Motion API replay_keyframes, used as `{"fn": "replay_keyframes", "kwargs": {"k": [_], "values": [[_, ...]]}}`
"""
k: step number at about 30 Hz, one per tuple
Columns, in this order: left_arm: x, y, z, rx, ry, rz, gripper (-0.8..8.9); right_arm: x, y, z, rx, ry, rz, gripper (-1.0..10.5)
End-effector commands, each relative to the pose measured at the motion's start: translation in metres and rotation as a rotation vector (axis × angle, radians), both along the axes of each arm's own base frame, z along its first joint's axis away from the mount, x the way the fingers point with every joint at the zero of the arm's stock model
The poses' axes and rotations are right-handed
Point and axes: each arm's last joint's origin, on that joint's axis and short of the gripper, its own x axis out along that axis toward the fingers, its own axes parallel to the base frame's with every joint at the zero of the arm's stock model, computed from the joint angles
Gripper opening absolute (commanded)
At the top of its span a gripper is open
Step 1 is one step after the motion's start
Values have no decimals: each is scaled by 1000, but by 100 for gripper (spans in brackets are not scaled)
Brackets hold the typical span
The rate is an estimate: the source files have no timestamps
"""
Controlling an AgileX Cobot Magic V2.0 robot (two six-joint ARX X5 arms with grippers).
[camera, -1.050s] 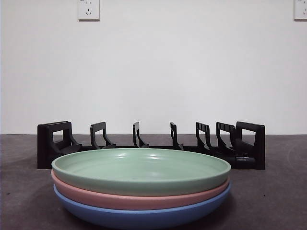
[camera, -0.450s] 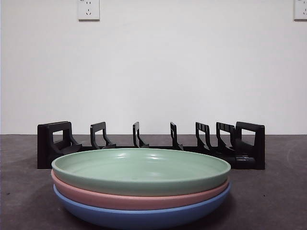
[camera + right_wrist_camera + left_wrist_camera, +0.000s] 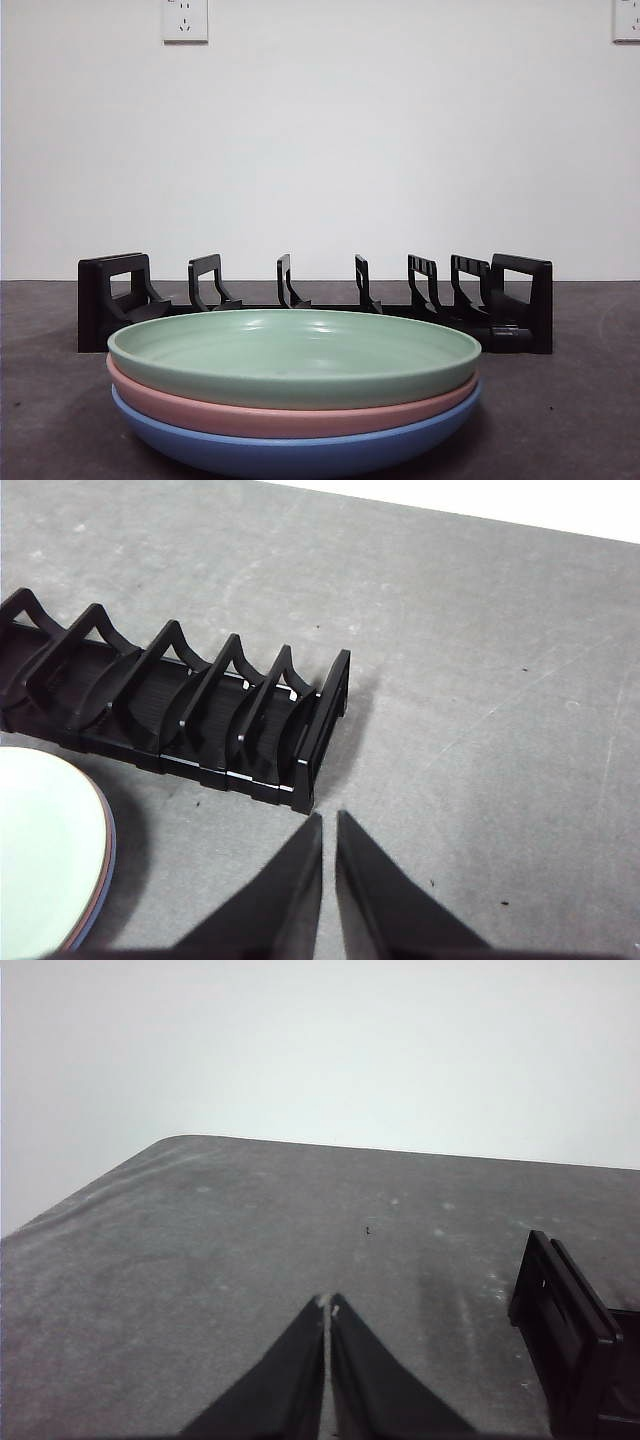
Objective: Place the plate
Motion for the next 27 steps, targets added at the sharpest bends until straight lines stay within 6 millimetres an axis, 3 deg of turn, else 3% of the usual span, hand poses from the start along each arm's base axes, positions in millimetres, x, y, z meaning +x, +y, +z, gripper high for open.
{"fn": "replay_keyframes", "kwargs": {"k": [1, 7, 16, 20, 27], "values": [[1, 0, -6, -4, 9, -1, 7, 0, 1, 4, 12, -14, -1, 20], [1, 0, -6, -4, 9, -1, 8, -3, -3, -7, -56, -76, -28, 20], [1, 0, -6, -3, 9, -1, 7, -14, -12, -118, 28, -334, -169, 20], [1, 0, -6, -4, 9, -1, 7, -16, -14, -153, 43, -378, -189, 20], [1, 0, -6, -3, 10, 0, 8, -17, -17, -162, 39, -334, -229, 20]]}}
